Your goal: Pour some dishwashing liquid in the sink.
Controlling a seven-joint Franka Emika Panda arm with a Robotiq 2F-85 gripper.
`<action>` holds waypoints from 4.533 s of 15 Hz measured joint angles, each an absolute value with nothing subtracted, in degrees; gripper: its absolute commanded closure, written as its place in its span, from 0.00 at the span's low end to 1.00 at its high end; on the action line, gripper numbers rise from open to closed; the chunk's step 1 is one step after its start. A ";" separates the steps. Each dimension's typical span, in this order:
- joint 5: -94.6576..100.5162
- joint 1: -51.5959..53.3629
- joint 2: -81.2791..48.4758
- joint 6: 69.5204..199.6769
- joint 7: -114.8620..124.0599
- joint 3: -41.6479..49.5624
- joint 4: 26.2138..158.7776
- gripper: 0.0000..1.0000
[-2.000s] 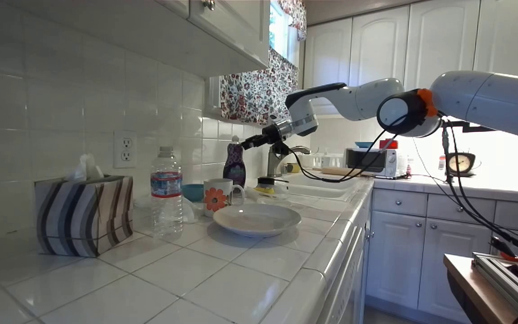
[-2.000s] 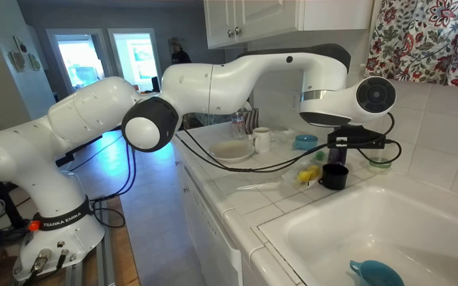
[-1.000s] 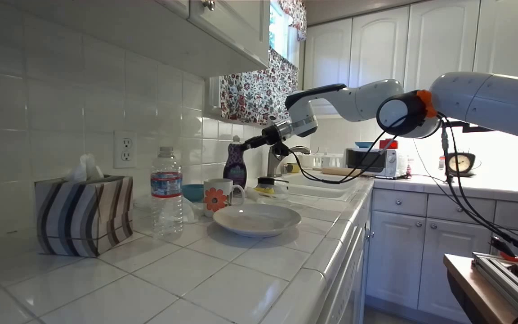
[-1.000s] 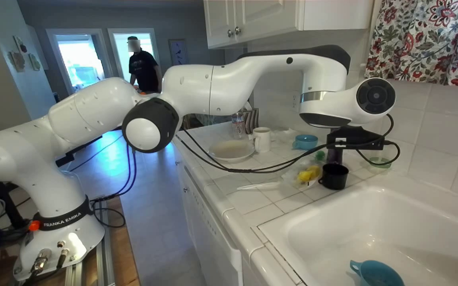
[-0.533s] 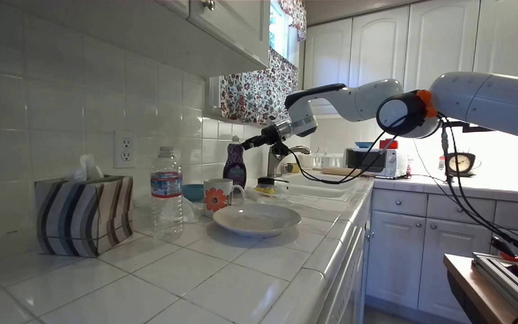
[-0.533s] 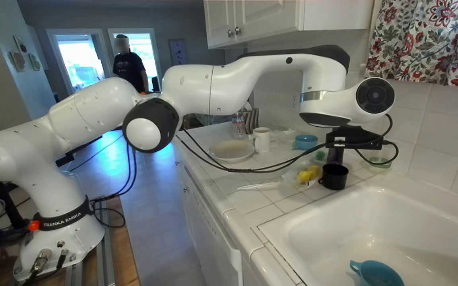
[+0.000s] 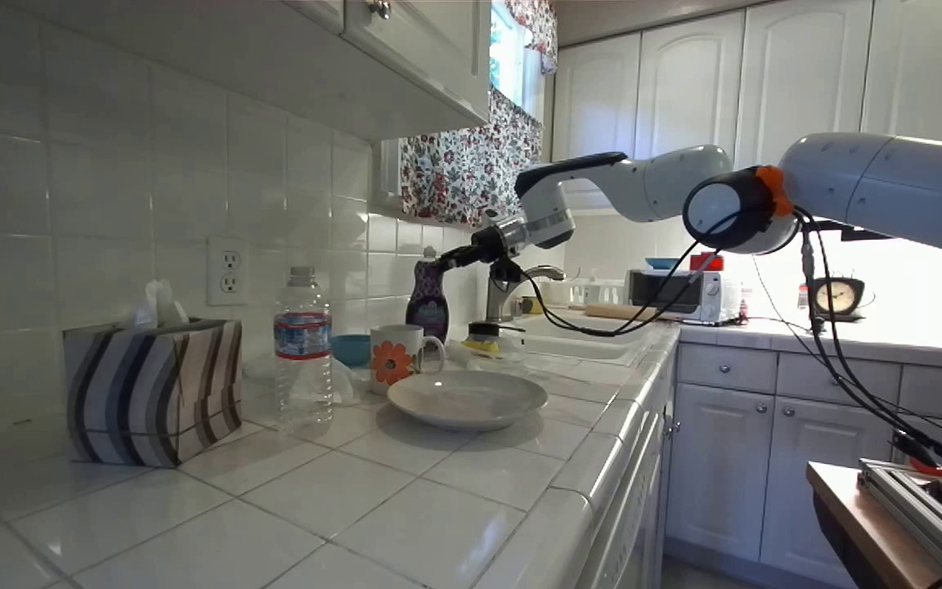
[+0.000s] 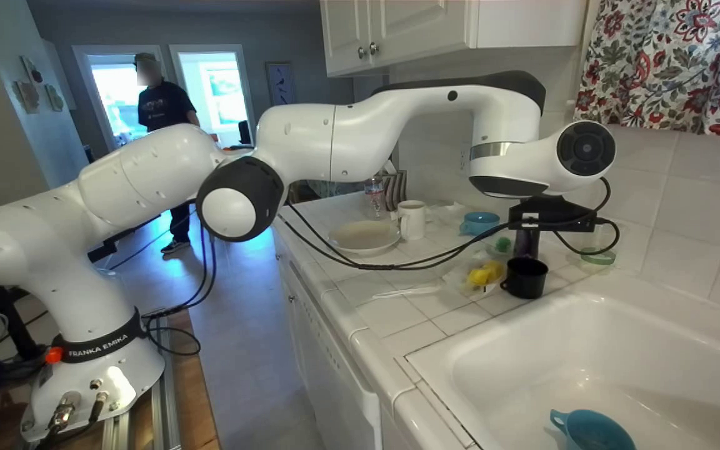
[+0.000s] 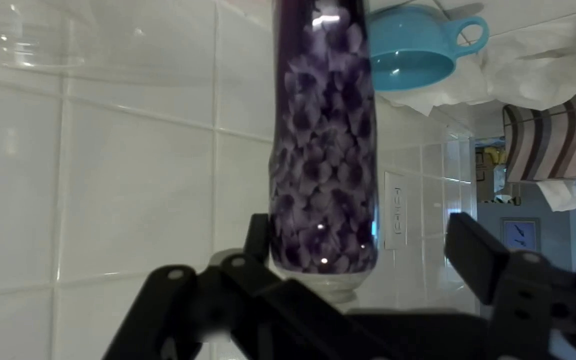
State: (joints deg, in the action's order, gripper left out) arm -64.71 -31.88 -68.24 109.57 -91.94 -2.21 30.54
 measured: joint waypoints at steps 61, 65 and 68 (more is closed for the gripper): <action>-22.87 -36.87 -63.58 116.47 -65.01 -6.59 25.33 0.82; -19.99 -36.31 -63.86 116.46 -65.04 -6.53 25.35 0.82; -18.16 -35.99 -63.84 116.47 -65.03 -6.28 25.34 0.82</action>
State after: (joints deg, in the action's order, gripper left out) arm -18.16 -35.99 -63.84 116.47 -65.03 -6.28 25.34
